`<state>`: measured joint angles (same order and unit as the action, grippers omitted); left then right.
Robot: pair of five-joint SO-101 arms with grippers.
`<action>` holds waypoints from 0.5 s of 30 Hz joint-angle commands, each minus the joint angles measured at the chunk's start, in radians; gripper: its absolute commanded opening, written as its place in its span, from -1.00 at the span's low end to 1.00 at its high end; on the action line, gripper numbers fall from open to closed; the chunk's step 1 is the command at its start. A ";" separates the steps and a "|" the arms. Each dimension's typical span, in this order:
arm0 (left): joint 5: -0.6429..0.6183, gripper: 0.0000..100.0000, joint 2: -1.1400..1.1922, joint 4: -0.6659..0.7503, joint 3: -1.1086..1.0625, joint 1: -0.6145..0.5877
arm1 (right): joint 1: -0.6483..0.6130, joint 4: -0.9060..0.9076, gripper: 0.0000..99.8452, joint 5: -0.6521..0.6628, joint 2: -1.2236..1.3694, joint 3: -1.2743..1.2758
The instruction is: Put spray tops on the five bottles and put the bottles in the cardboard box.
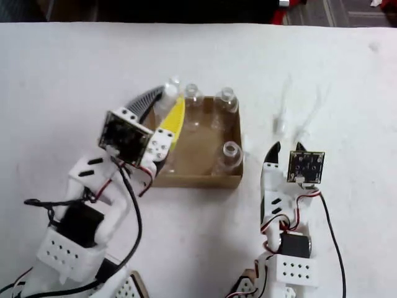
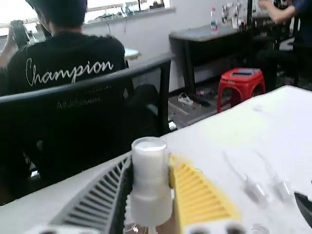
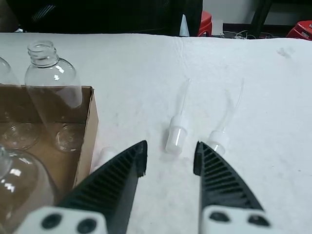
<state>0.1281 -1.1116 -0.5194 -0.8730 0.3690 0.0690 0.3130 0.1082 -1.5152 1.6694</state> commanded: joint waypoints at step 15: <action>0.002 -0.95 -0.001 0.133 -0.166 0.012 | 0.004 -0.022 -0.72 0.014 -0.007 0.011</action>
<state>0.1281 -1.1116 -0.4104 -1.0265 0.3705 0.0690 0.3130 0.1082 -1.5152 1.6694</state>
